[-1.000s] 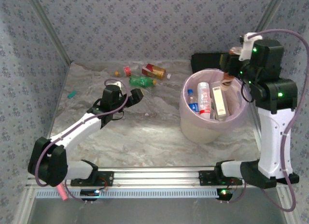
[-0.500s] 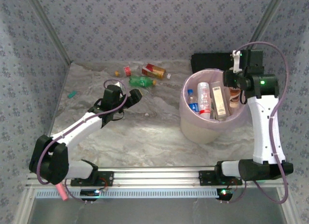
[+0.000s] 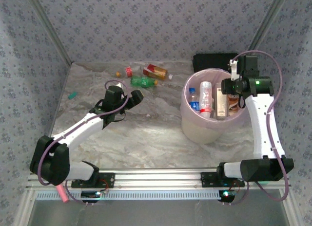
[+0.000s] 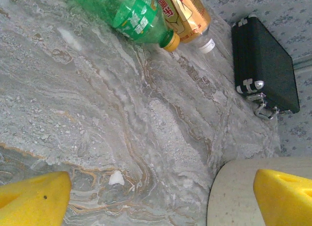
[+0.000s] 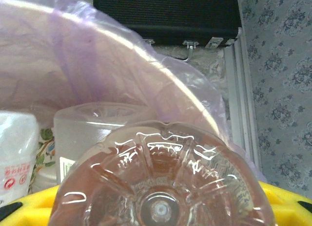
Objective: Put the plastic bottles in the bin
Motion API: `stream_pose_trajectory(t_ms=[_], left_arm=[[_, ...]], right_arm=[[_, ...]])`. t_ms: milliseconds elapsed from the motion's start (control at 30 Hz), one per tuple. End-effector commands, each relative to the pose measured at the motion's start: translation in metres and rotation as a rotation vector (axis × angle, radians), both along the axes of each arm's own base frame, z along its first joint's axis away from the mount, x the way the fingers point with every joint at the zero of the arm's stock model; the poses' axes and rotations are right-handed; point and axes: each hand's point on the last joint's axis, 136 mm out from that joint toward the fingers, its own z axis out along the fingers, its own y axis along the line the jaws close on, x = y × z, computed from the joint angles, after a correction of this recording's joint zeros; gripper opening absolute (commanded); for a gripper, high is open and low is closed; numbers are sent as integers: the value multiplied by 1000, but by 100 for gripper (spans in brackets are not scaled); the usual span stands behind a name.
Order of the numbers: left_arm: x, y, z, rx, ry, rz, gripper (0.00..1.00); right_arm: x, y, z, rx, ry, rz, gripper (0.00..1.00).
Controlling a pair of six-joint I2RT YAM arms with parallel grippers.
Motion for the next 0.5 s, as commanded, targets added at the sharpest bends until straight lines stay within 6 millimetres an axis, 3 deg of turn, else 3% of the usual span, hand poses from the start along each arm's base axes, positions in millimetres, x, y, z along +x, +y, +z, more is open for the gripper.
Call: stream_pose_trajectory(t_ms=[0, 67, 167, 333, 467], left_arm=[[9, -2, 15, -25, -31, 9, 96], [9, -3, 17, -24, -31, 4, 95], [9, -1, 17, -24, -37, 12, 95], [12, -1, 15, -20, -33, 20, 95], [17, -5, 14, -24, -29, 12, 95]], right_arm=[[-2, 7, -1, 58, 28, -12, 52], [-1, 7, 19, 41, -9, -17, 66], [-6, 6, 42, 20, -41, -25, 73], [-13, 3, 56, 15, -72, -51, 71], [-11, 4, 47, 54, -53, -55, 57]])
